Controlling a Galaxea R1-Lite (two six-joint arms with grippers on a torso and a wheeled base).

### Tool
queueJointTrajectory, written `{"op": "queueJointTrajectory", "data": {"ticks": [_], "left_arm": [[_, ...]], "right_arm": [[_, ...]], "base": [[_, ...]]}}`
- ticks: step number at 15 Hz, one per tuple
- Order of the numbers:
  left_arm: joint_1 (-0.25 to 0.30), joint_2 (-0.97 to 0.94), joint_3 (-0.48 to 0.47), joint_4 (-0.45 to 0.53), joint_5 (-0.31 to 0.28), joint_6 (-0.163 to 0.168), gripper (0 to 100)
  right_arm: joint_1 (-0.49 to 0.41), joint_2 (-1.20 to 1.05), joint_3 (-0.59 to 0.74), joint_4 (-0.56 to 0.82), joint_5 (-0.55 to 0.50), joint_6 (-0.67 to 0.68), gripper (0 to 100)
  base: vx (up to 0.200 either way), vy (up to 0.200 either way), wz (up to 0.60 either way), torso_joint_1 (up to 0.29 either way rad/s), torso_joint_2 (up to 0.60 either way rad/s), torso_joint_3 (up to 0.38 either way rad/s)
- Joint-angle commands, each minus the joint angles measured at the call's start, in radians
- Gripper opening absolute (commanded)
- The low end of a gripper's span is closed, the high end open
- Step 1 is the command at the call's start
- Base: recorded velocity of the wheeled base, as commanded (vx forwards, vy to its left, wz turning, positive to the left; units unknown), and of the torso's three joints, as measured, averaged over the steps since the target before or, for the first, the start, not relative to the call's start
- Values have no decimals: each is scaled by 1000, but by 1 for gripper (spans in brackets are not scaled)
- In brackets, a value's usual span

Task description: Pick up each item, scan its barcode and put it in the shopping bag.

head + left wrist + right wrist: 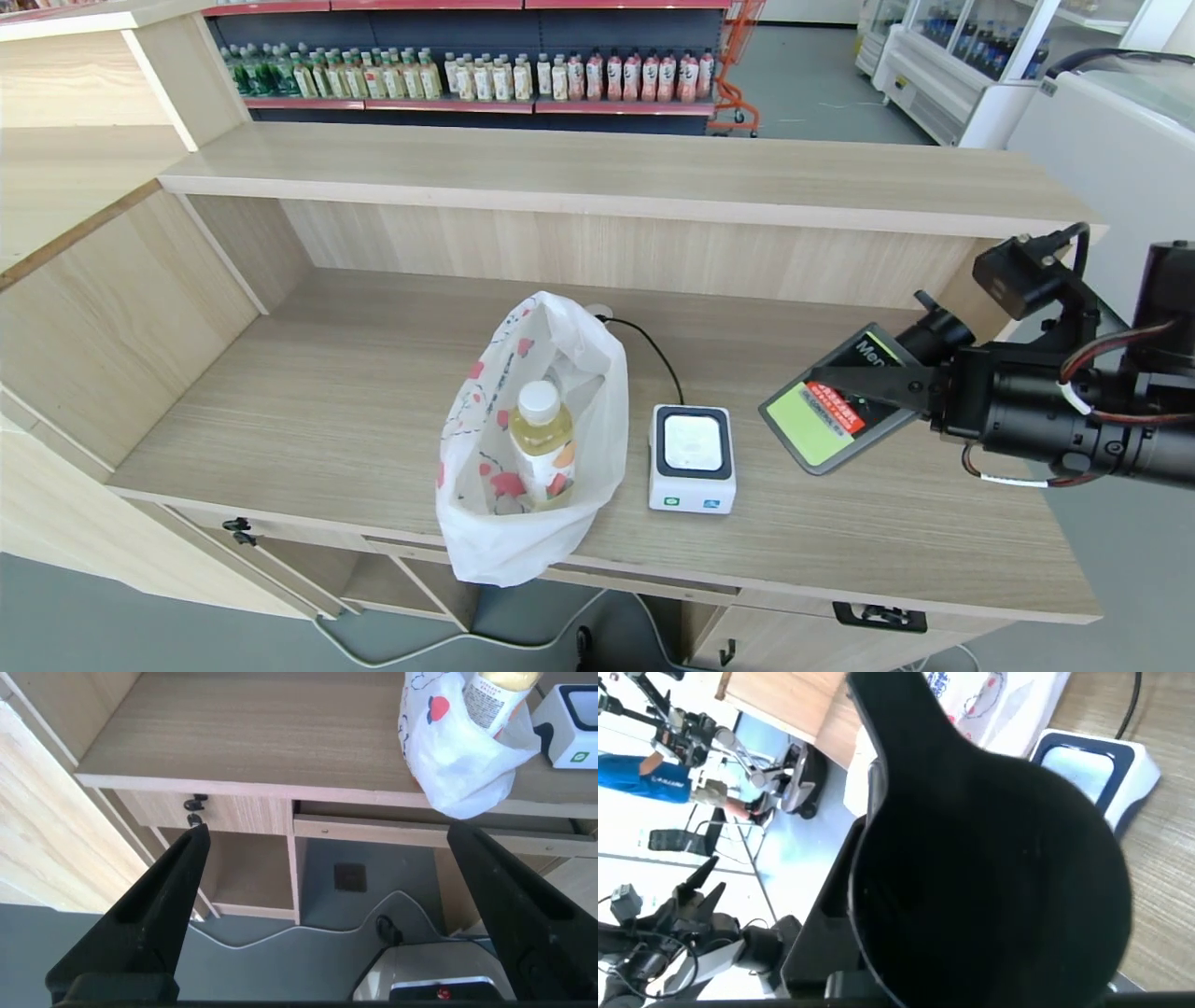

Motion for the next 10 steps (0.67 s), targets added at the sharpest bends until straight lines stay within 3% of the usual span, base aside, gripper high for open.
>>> {"op": "queueJointTrajectory", "data": {"ticks": [1,5,10], "left_arm": [[0,0,0,0,0,1,100],[0,0,0,0,0,-1,100],[0,0,0,0,0,3,100]], "right_arm": [[-14,56,-6,-1,-9,-50,0],[-23,183,-60,-1,-162,-120,0],[-20,247,-134,-1,-193,-117,0]], "base": [[0,0,0,0,0,0],[0,0,0,0,0,0],[0,0,0,0,0,0]]}}
